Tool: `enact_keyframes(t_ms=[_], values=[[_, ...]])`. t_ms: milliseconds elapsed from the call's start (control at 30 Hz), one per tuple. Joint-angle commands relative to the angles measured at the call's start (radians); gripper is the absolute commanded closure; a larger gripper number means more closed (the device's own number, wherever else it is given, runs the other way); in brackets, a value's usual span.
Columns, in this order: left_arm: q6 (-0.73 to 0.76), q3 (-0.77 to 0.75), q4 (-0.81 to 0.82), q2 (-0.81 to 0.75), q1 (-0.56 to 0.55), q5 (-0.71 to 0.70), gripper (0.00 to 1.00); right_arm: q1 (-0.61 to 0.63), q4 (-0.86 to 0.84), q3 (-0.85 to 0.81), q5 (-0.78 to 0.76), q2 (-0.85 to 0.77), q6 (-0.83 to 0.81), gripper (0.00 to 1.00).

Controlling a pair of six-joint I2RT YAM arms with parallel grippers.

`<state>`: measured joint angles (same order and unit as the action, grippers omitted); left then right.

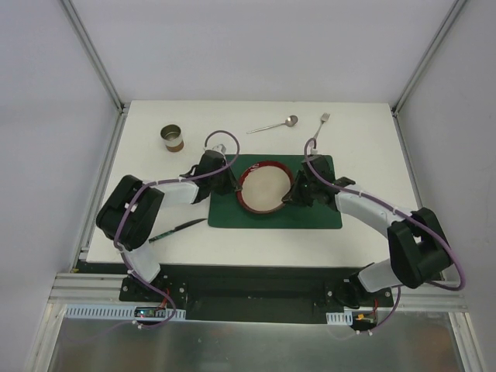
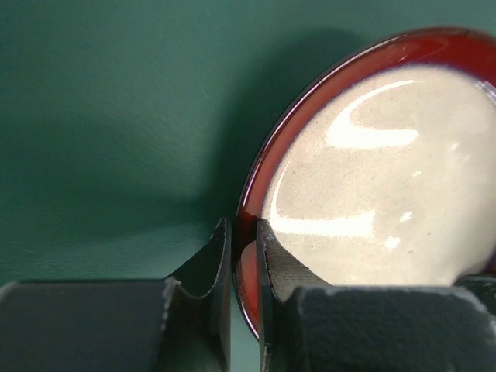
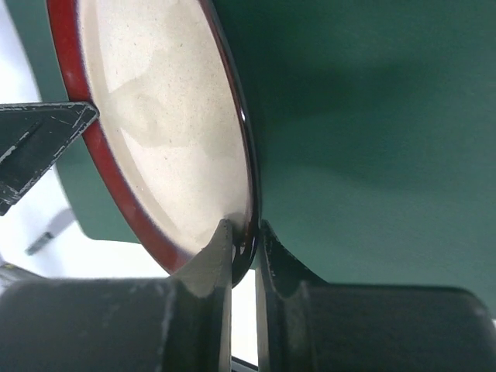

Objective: Set the dinner table for one person
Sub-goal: Place the plate on the napkin.

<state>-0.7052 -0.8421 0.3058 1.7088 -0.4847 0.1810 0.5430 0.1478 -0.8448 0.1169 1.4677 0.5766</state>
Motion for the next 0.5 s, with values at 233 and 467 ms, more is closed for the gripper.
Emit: enact_keyframes(t_ms=[233,467], values=[[0.032,-0.123,0.016,0.032,-0.158,0.081,1.00,-0.023,-0.014,0.023,0.046,-0.095,-0.215,0.99],[0.067,-0.179,-0.039,0.031,-0.158,0.074,1.00,-0.051,-0.014,-0.008,0.052,-0.027,-0.235,0.99]])
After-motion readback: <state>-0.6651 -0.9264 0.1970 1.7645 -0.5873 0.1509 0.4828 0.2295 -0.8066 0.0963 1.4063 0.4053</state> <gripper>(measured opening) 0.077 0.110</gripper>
